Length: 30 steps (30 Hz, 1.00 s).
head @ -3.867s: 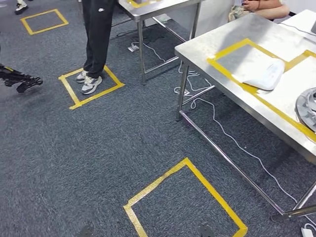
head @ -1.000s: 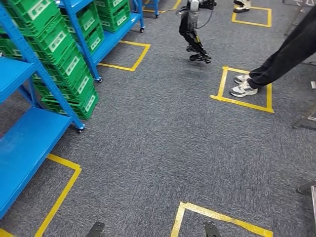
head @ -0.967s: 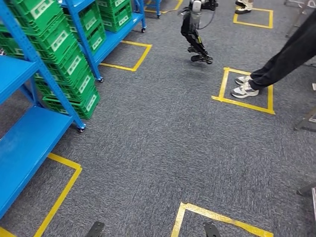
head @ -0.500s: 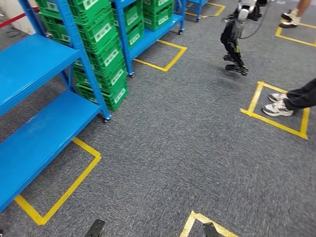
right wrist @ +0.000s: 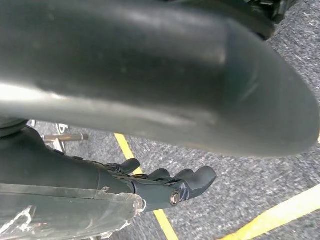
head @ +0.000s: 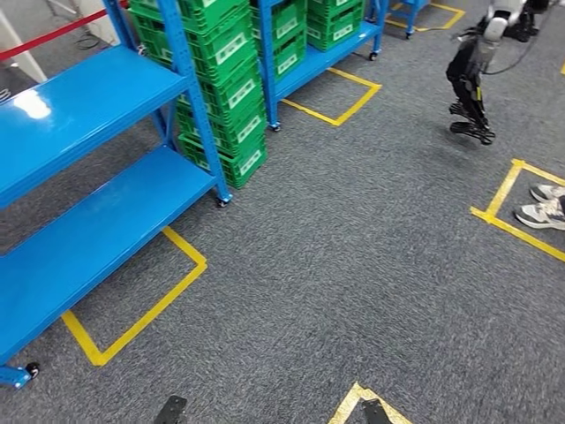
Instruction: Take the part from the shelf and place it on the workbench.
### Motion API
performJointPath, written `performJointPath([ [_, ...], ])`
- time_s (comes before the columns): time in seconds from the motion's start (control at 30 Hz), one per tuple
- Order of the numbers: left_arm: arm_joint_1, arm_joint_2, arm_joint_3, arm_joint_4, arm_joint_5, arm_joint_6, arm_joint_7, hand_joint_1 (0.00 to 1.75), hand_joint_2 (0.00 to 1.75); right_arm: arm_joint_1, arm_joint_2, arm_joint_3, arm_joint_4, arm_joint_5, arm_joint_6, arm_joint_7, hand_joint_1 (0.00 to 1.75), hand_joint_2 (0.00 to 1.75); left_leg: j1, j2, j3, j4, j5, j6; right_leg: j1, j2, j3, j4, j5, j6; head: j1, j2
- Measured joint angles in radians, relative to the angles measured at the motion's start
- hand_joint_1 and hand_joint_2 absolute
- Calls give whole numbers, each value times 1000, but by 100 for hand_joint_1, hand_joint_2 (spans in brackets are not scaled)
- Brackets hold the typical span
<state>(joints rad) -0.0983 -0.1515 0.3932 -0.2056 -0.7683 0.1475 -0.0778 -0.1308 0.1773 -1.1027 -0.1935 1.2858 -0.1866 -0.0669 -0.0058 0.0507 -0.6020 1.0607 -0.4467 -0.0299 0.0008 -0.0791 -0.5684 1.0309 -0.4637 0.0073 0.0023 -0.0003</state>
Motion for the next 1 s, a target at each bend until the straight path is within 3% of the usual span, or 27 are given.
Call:
performJointPath([
  [0.07, -3, -2, 0, 0, -3, 2, 0, 0, 0, 2, -1, 0, 0, -3, 0, -2, 0, 0, -7, 31, 30, -63, 9, 11, 6, -20, 4, 0, -4, 9, 0, 0],
  [0.13, -1, -5, 0, 0, -4, 5, 0, 0, 0, 3, -2, -1, 0, -5, 1, -3, 0, 0, -7, 9, 29, -71, 10, 21, 8, -41, 9, -4, -7, 20, 1, 0],
  [0.17, 1, -6, 1, 0, -5, 7, 0, 0, 0, 3, -2, -1, 0, -5, 1, -4, 0, 0, -4, -3, 30, -73, 12, 26, 6, -35, 10, 0, -14, 26, 2, 0],
  [0.2, 2, -6, 2, 0, -6, 9, 0, 0, 0, 3, -3, -1, -1, -6, 1, -6, 0, 0, 0, -15, 32, -76, 15, 32, 4, -14, 3, 22, -30, 32, 5, 0],
  [0.27, 2, -8, 7, 0, -7, 12, 0, 0, 0, 7, -4, -1, -1, -6, 2, -7, 0, 0, 5, -38, 33, -78, 18, 40, 0, 46, -43, 129, -88, 42, 12, 0],
  [0.33, 1, -10, 12, 0, -7, 13, 0, 0, 0, 12, -5, -2, -1, -5, 2, -6, 0, 0, 5, -66, 32, -78, 19, 43, -2, 72, -107, 257, -136, 47, 16, 0],
  [0.37, 2, -10, 14, 0, -7, 13, 0, 0, 0, 13, -6, -3, -1, -5, 1, -5, 0, 0, 5, -80, 32, -77, 19, 42, -2, 74, -123, 281, -135, 48, 16, 0],
  [0.4, 3, -11, 15, 0, -7, 13, 0, 0, 0, 13, -6, -3, -1, -4, 1, -3, 0, 0, 6, -95, 33, -77, 20, 42, -3, 77, -119, 264, -113, 47, 16, 0],
  [0.43, 4, -11, 17, 0, -7, 12, 0, 0, 0, 12, -7, -3, -1, -3, 0, -2, 0, 0, 7, -109, 34, -76, 20, 40, -5, 83, -97, 210, -77, 47, 16, 0],
  [0.5, 3, -11, 18, 0, -6, 11, -1, 0, 0, 9, -9, -4, -1, 0, -1, 1, 0, 0, 7, -135, 33, -71, 18, 32, -14, 124, -33, 71, -13, 47, 17, 0],
  [0.57, 1, -11, 18, 0, -5, 10, -1, 0, 0, 6, -9, -3, -1, 2, -2, 2, 0, 0, 8, -156, 27, -68, 20, 19, -18, 155, -2, 4, 4, 42, 17, 0],
  [0.63, 4, -10, 20, 0, -4, 8, -2, 0, 0, 3, -9, -3, -1, 5, -2, 2, 0, 0, 11, -172, 21, -72, 26, 6, -15, 144, 0, 1, 5, 29, 17, 0],
  [0.67, 6, -9, 21, 0, -4, 6, -2, 0, 0, 1, -8, -4, -1, 6, -2, 3, 0, 0, 11, -164, 18, -69, 23, 1, -15, 134, 0, -1, 7, 22, 17, 0],
  [0.73, 6, -9, 23, 0, -5, 5, -2, 0, 0, -1, -8, -4, -1, 6, -2, 2, 0, 0, 9, -119, -10, -15, -14, -7, -16, 111, 0, -5, 10, 9, 11, 0],
  [0.8, 3, -9, 23, 0, -6, 4, -2, 0, 0, -1, -8, -4, -1, 6, -2, 2, 0, 0, 8, -75, -73, 114, -80, -14, -13, 84, -1, -6, 9, 2, 5, 0],
  [0.87, 4, -9, 24, 0, -7, 3, -2, 0, 0, -1, -9, -4, -1, 6, -3, 2, 0, 0, 8, -65, -121, 213, -109, -16, -11, 56, -2, -6, 7, 0, 4, 0],
  [0.9, 5, -8, 24, 0, -7, 3, -2, 0, 0, -1, -9, -4, -1, 6, -3, 2, 0, 0, 8, -63, -120, 211, -96, -15, -10, 44, -1, -6, 7, 0, 4, 0],
  [0.93, 6, -8, 25, 0, -7, 3, -2, 0, 0, -2, -9, -4, -1, 6, -3, 3, 0, 0, 8, -59, -98, 172, -67, -13, -10, 32, 0, -6, 6, 0, 4, 0],
  [1.0, 5, -7, 27, 0, -8, 3, -2, 0, 0, -4, -8, -4, -1, 6, -3, 3, 0, 0, 4, -23, -25, 36, -6, -7, -7, 11, 4, -4, 2, 5, 3, 0],
])
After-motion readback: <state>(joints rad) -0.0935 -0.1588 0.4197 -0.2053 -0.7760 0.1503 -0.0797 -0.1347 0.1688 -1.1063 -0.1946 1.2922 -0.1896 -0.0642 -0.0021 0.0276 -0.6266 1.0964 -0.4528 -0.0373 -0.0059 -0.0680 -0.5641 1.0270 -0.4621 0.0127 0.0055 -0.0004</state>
